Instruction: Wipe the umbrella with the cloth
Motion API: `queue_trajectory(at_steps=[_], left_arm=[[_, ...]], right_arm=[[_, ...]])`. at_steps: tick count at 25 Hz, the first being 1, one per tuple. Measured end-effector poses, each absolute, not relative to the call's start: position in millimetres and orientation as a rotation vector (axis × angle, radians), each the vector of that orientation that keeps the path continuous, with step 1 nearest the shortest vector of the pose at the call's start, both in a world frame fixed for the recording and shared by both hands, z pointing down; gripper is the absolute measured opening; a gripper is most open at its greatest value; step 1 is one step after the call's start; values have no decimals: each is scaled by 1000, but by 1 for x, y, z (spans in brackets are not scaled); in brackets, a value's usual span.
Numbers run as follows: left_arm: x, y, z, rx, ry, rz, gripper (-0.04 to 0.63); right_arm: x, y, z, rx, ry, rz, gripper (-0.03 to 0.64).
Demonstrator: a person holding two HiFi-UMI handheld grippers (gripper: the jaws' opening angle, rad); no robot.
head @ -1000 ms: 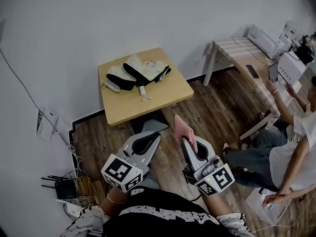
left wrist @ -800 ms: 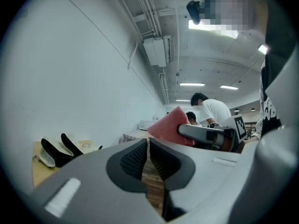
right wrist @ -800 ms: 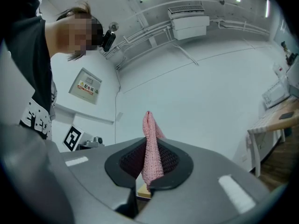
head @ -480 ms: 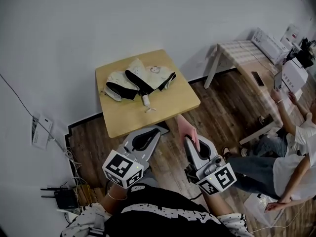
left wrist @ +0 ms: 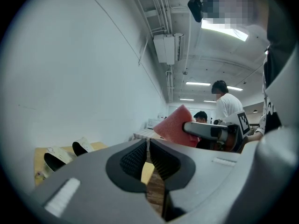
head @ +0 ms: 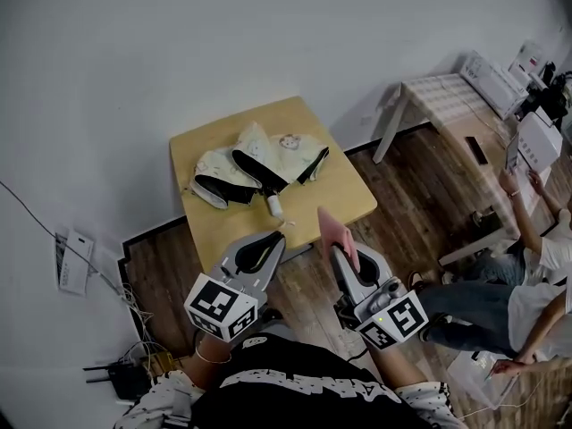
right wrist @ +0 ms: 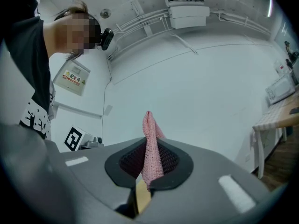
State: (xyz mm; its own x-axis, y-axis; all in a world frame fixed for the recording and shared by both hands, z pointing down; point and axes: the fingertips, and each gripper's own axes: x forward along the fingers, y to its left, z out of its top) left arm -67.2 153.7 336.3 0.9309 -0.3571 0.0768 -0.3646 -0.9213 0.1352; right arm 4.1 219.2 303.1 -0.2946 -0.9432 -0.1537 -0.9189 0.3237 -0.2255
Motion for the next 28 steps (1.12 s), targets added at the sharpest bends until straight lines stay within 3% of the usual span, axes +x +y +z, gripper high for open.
queue_trajectory(at_steps=[17, 28], left_arm=[[-83, 28, 360, 2907, -608, 124, -6], [-72, -29, 384, 2852, -761, 204, -5]], right_arm=[[-5, 102, 310, -1689, 2364, -157, 31], [44, 50, 317, -1688, 2357, -176, 31]])
